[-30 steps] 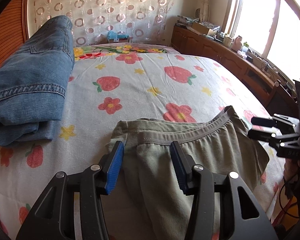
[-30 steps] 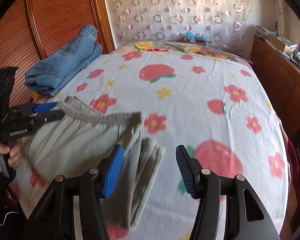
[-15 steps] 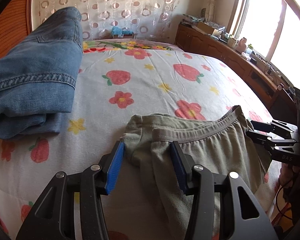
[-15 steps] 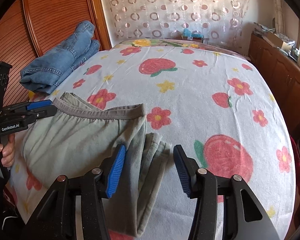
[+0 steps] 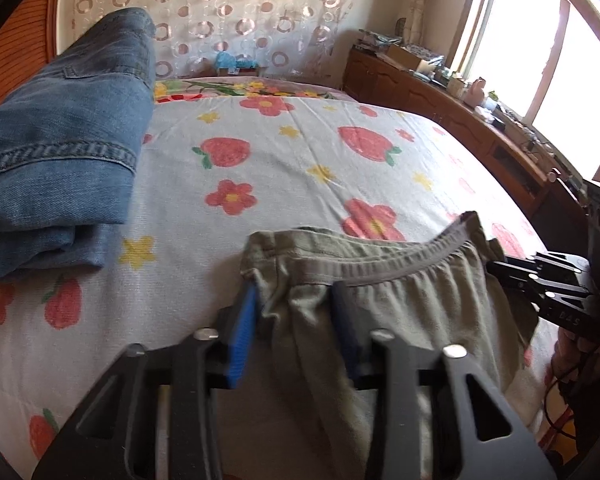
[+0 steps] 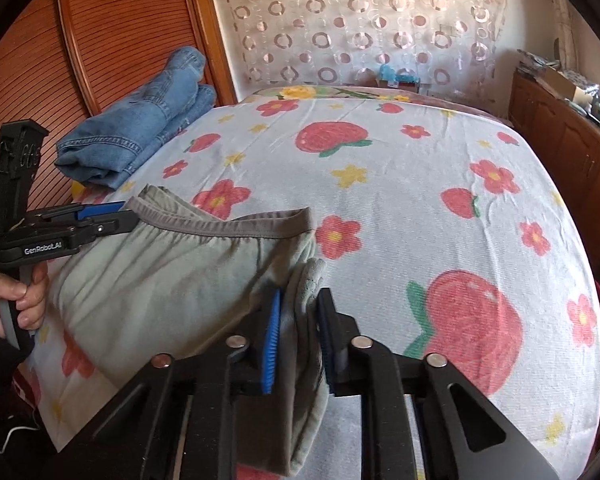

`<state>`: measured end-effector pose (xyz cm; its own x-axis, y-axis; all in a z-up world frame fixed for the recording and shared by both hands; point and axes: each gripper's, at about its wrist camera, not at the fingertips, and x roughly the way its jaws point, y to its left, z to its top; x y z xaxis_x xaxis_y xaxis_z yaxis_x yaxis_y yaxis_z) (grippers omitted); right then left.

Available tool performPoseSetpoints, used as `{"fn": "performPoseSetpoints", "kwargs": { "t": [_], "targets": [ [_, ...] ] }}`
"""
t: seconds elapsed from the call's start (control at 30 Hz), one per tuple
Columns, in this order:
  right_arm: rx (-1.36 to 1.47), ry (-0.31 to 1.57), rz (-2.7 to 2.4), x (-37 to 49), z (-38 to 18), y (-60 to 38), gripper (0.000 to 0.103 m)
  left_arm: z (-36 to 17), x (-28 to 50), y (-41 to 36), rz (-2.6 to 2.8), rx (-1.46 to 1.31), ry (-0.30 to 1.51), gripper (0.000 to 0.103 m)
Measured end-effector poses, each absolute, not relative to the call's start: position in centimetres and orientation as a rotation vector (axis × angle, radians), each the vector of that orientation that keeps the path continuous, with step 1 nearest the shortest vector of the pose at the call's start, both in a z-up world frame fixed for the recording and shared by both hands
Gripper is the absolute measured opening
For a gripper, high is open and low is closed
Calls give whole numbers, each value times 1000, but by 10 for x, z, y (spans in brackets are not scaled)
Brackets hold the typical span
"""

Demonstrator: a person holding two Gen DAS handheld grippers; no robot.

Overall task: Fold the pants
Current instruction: 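Close the left tool on the waistband while the right tool grips the pants edge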

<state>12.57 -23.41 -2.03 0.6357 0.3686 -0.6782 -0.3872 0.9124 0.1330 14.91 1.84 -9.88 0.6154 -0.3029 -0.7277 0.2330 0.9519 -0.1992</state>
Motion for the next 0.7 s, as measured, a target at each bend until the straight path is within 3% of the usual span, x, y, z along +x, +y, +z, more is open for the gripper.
{"fn": "performPoseSetpoints", "kwargs": {
  "t": [0.17,0.7],
  "targets": [
    [-41,764,443,123,-18,-231,10,-94,144,20,-322,-111,835,14],
    [-11,597,471,90,31,-236,9,-25,107,12,-335,-100,624,12]
  ]
}}
